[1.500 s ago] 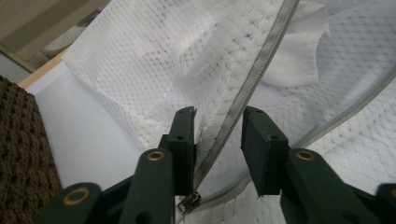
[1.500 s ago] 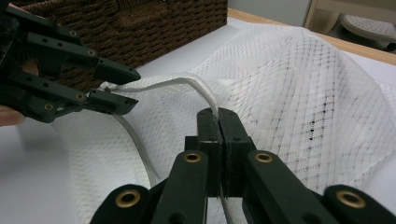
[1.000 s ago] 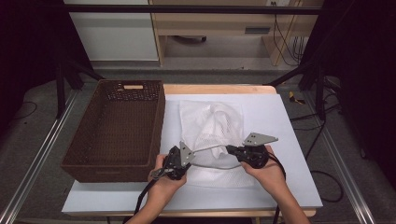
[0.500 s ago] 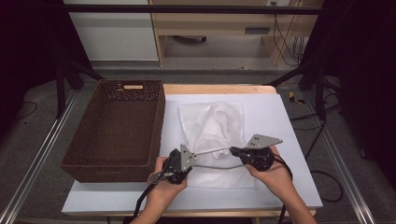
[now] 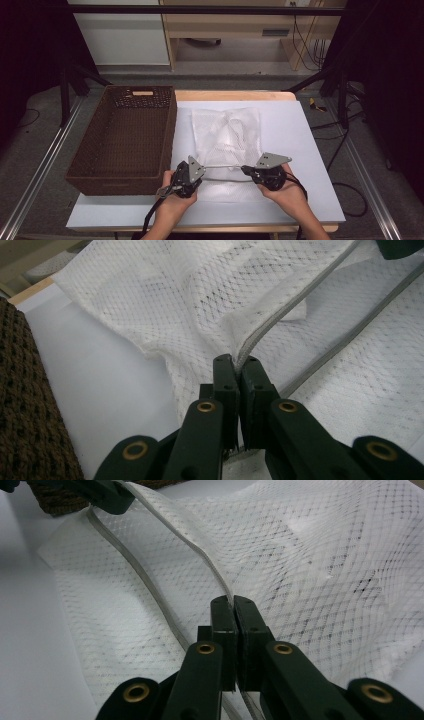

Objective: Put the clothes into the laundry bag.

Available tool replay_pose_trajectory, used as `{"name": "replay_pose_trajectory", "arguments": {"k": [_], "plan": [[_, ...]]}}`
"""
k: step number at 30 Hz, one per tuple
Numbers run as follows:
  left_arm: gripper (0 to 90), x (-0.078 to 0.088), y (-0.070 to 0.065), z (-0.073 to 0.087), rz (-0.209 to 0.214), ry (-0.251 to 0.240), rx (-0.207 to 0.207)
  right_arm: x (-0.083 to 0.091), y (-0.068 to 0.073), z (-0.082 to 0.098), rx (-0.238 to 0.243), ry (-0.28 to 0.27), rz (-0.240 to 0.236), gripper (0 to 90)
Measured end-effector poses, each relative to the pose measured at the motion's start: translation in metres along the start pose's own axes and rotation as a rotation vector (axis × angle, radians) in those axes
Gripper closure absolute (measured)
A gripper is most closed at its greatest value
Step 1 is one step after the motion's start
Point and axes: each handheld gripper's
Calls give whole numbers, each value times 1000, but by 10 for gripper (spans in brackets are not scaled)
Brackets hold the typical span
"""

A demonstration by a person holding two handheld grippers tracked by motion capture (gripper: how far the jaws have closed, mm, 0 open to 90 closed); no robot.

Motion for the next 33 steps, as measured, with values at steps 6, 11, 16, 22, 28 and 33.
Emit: {"name": "replay_pose_trajectory", "arguments": {"k": [6, 11, 16, 22, 28, 33], "plan": [[836, -1, -2, 6, 9, -6, 18, -1, 3, 3, 0, 5, 2, 887], [764, 2, -4, 10, 12, -16, 22, -4, 5, 5, 13, 17, 3, 887], [688, 5, -7, 13, 24, -12, 16, -6, 7, 6, 29, 32, 10, 884], [633, 9, -9, 16, 44, -12, 12, -9, 8, 8, 59, 52, 22, 875], [591, 14, -10, 16, 52, -36, 23, -12, 9, 11, 85, 73, 23, 862], [572, 14, -14, 15, 62, -52, 22, -15, 10, 13, 94, 91, 18, 849]]}}
Point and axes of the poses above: each handheld gripper's, and its own axes: x roughly backward along the jaws, z roughly out of its underside, y roughly to its left, and after that the axes turned 1 degree about -x, right-handed
